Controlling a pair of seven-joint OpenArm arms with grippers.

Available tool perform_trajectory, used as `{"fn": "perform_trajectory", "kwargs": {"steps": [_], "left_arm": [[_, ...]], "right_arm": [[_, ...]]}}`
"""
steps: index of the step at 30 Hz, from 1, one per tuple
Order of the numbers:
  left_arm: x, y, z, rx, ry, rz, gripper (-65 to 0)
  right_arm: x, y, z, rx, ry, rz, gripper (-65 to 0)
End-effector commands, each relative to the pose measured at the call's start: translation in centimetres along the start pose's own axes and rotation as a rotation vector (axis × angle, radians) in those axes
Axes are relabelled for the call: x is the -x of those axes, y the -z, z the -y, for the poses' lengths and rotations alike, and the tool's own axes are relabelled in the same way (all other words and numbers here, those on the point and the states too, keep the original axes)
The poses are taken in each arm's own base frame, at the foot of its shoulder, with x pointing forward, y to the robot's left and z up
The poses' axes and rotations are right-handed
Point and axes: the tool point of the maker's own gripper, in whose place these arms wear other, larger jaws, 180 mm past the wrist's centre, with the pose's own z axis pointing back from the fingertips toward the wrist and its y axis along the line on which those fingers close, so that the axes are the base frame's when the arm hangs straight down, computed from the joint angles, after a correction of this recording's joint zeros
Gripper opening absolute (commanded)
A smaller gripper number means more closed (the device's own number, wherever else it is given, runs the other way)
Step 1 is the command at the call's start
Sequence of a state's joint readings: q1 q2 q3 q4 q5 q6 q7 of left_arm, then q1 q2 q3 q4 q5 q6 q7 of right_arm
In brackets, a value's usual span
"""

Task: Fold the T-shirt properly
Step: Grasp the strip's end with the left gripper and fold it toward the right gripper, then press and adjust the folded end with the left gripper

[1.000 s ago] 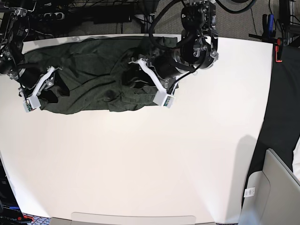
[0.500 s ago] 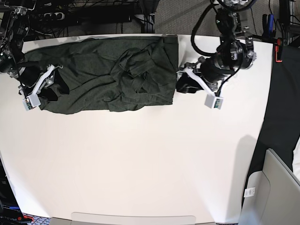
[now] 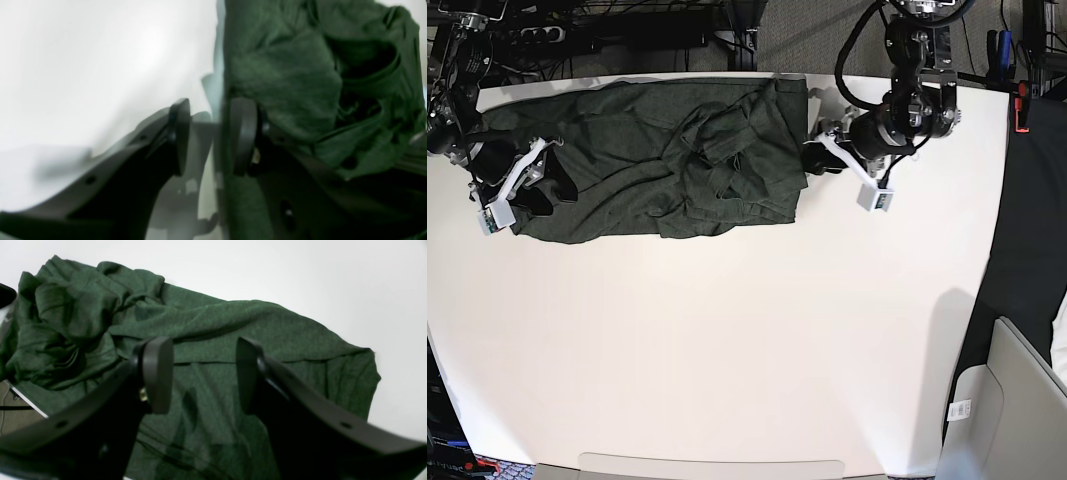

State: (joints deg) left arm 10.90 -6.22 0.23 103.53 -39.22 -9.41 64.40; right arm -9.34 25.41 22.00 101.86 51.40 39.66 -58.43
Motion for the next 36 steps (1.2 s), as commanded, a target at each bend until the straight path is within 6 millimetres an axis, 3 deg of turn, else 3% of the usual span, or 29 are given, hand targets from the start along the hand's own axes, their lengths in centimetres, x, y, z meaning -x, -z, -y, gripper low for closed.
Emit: {"fn": "perform_trajectory", "kwargs": {"steps": [1,8,19,27,32,36], "left_arm": [[-1.2,0.0,0.9,0.029,0.019,0.041,-44.7],[-1.8,0.7,3.1,0.079,0.056,0.093,-44.7],[-1.7,1.2,4.9,0.123,0.032,0.1,-44.8],[-2.7,0.5,6.0,0.141,0.046,0.137,-45.0],[-1.6,1.4,8.9,0.208,0.062,0.109,-45.0],[-1.2,1.6,9.5,0.222,0.073,0.096,-45.0]], "right_arm": [[-1.7,-0.5,0.1,-0.004,-0.026,0.051,-37.4],[-1.8,-0.5,0.1,-0.003,-0.028,0.055,-37.4],[-1.9,-0.5,0.1,-0.003,-0.028,0.056,-37.4],[-2.1,-0.5,0.2,-0.002,-0.031,0.062,-37.4],[-2.1,-0.5,0.2,-0.002,-0.031,0.062,-37.4],[-2.1,-0.5,0.2,-0.002,-0.031,0.062,-37.4]]}}
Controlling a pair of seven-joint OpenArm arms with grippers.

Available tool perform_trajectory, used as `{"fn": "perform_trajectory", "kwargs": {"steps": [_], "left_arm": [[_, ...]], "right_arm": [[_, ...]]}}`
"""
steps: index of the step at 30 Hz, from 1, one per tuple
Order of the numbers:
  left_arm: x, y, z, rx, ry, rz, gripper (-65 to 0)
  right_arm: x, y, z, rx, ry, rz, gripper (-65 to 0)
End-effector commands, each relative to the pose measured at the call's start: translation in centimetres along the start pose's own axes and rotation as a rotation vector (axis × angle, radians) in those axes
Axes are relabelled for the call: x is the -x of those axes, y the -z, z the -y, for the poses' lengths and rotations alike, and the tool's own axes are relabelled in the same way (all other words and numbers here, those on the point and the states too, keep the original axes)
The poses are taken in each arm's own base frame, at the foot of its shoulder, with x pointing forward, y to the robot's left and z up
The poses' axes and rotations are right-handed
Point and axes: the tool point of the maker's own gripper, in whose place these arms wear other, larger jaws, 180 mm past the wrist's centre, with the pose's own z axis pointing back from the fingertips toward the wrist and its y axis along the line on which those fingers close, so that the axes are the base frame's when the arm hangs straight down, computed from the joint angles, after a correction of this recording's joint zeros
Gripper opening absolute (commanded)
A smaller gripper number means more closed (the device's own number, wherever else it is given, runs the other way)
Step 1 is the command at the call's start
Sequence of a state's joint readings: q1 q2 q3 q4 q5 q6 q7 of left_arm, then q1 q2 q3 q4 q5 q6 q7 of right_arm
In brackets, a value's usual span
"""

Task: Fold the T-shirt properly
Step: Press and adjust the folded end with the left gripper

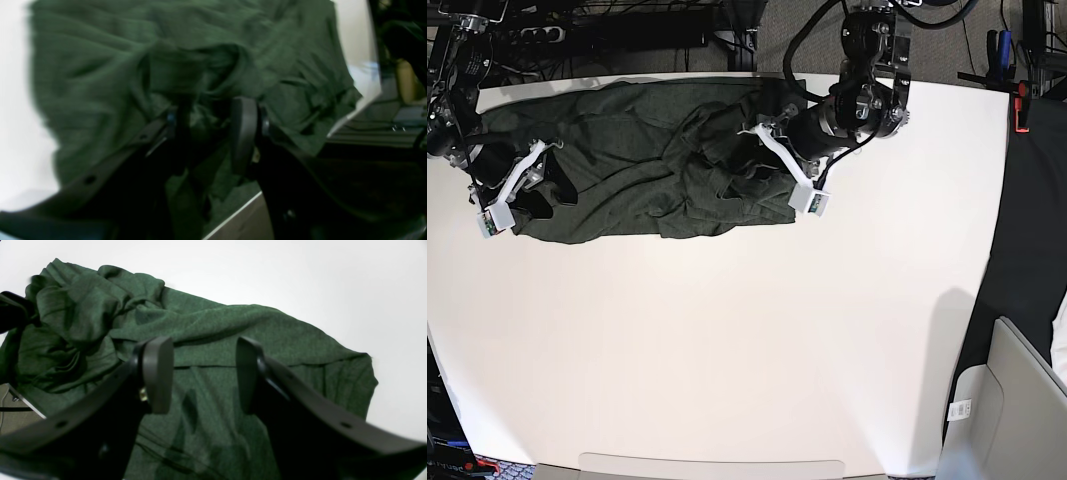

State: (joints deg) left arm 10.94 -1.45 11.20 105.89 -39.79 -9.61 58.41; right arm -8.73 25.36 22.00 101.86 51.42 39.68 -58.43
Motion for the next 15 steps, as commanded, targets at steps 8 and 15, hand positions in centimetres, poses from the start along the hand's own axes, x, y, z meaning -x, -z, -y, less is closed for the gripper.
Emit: {"fn": "perform_trajectory", "kwargs": {"steps": [8,15], "left_arm": [[0.0,0.5,-0.5,0.001,-0.016,0.003,-45.1],[-0.9,0.3,-0.8,-0.007,-0.014,0.054,-45.1]], "right_arm": [[-1.5,-0.6,0.1,-0.003,-0.026,0.047,-37.4],[-1.6,-0.6,0.1,-0.002,-0.028,0.048,-37.4]]}}
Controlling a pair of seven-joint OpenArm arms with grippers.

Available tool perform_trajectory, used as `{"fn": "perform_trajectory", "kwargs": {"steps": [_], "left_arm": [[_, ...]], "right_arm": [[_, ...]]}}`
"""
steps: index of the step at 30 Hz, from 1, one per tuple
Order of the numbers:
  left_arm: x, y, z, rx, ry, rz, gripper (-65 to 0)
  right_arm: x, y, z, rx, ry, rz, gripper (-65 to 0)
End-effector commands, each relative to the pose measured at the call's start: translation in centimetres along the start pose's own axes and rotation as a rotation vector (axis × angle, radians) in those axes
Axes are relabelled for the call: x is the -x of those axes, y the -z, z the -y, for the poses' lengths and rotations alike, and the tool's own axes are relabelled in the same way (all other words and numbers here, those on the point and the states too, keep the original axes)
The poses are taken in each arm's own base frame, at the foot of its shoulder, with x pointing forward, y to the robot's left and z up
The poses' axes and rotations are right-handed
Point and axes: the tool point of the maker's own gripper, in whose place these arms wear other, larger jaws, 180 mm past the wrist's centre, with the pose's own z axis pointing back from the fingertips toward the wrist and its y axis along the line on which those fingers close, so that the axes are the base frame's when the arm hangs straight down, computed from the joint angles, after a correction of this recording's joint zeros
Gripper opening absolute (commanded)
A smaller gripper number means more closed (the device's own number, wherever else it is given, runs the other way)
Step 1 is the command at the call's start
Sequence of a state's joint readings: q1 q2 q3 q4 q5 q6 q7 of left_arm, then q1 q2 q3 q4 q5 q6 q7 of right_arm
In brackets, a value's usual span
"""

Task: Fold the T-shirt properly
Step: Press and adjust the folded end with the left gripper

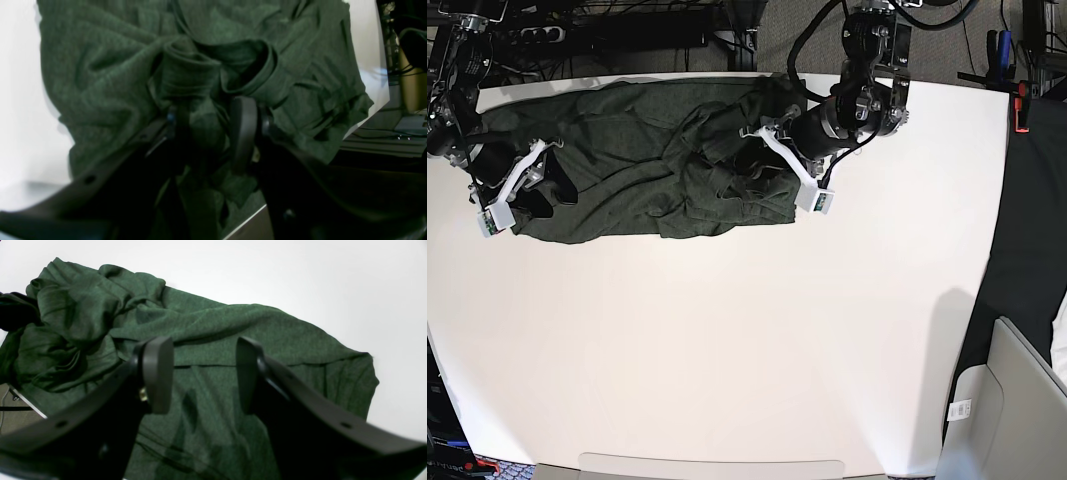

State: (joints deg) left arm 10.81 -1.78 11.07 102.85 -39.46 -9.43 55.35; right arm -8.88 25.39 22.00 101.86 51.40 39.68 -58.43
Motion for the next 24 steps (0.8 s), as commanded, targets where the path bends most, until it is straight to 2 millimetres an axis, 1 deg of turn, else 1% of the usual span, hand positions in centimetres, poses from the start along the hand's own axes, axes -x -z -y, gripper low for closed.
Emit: {"fn": "perform_trajectory", "kwargs": {"steps": [1,5,9,14,19,21,24], "left_arm": [[-1.3,-0.3,0.4,0.016,0.012,0.044,-45.1],[-1.8,-0.6,0.7,0.017,0.022,0.061,-45.1],[-2.2,-0.9,0.1,0.001,0.014,0.073,-44.6],[-2.1,-1.1,-0.4,-0.011,0.027,0.065,-38.6],[-1.9,-1.0,-0.5,-0.011,0.026,0.06,-38.6],[-1.5,-0.6,-0.7,-0.012,0.013,0.046,-38.6],[-1.6,-0.1,-1.0,-0.013,0.005,0.045,-39.2]], "right_arm": [[-1.7,-0.6,0.1,-0.002,-0.029,0.05,-37.4],[-1.7,-0.6,0.1,-0.002,-0.029,0.05,-37.4],[-1.8,-0.5,0.2,-0.001,-0.03,0.053,-37.4],[-1.8,-0.5,0.2,-0.001,-0.03,0.053,-37.4],[-1.9,-0.6,0.2,0.0,-0.03,0.055,-37.4],[-1.9,-0.6,0.2,-0.001,-0.029,0.056,-37.4],[-1.9,-0.6,0.2,-0.001,-0.029,0.056,-37.4]]}}
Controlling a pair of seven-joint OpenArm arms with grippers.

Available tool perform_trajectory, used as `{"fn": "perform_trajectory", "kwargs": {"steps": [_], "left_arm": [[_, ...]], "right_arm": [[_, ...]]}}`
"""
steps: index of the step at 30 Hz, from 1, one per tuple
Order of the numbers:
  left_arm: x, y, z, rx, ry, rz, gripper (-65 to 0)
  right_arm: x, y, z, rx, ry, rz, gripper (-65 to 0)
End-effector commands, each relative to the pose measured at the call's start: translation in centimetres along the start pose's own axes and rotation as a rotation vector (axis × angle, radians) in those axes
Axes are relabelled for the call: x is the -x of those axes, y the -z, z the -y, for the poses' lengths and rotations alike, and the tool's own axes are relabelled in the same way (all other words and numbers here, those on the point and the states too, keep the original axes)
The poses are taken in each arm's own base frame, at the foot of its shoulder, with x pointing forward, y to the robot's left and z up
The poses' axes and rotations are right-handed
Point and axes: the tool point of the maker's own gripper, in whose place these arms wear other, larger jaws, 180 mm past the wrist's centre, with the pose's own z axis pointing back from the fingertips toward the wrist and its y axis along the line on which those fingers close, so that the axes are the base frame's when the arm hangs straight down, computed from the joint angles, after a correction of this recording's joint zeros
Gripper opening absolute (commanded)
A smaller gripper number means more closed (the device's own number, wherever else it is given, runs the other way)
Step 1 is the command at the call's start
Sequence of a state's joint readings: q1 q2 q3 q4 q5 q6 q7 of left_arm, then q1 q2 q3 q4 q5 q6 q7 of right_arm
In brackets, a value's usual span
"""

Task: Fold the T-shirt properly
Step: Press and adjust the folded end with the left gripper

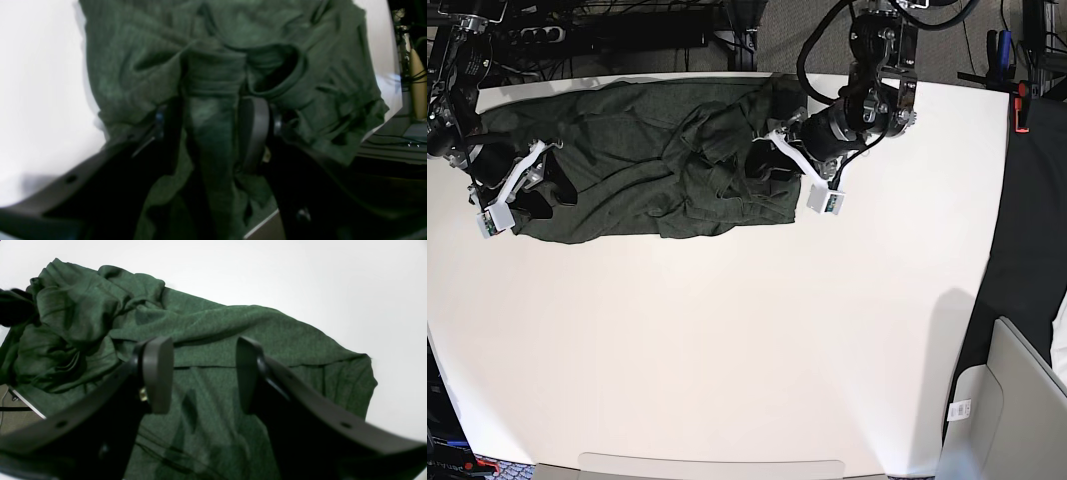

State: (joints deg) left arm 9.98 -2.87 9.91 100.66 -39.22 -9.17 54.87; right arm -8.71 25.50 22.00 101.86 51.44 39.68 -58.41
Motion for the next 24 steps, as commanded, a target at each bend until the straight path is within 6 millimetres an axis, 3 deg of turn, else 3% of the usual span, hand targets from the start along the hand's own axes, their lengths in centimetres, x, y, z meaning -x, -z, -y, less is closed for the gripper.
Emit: {"fn": "perform_trajectory", "kwargs": {"steps": [1,7,10,13,16,20,24], "left_arm": [[-1.5,0.0,0.6,0.024,0.009,0.051,-39.5],[-1.6,0.3,0.6,0.029,0.004,0.059,-44.0],[-1.9,0.1,0.8,0.033,0.012,0.064,-51.6],[-2.5,-0.4,1.4,0.041,0.029,0.085,-63.2],[-3.5,-1.1,2.2,0.053,0.052,0.119,-64.9],[-3.3,-1.8,4.8,0.102,0.093,0.129,-64.9],[-0.9,-1.4,8.8,0.198,0.122,0.078,-64.9]], "right_arm": [[-1.8,-0.5,0.1,-0.001,-0.027,0.053,-37.4],[-1.8,-0.5,0.1,-0.002,-0.026,0.054,-37.4],[-1.8,-0.5,0.1,-0.002,-0.026,0.054,-37.4],[-1.8,-0.5,0.1,-0.002,-0.026,0.054,-37.4],[-1.8,-0.5,0.1,-0.003,-0.025,0.055,-37.4],[-2.1,-0.5,0.1,-0.002,-0.028,0.062,-37.4],[-2.0,-0.5,0.2,-0.002,-0.027,0.061,-37.4]]}}
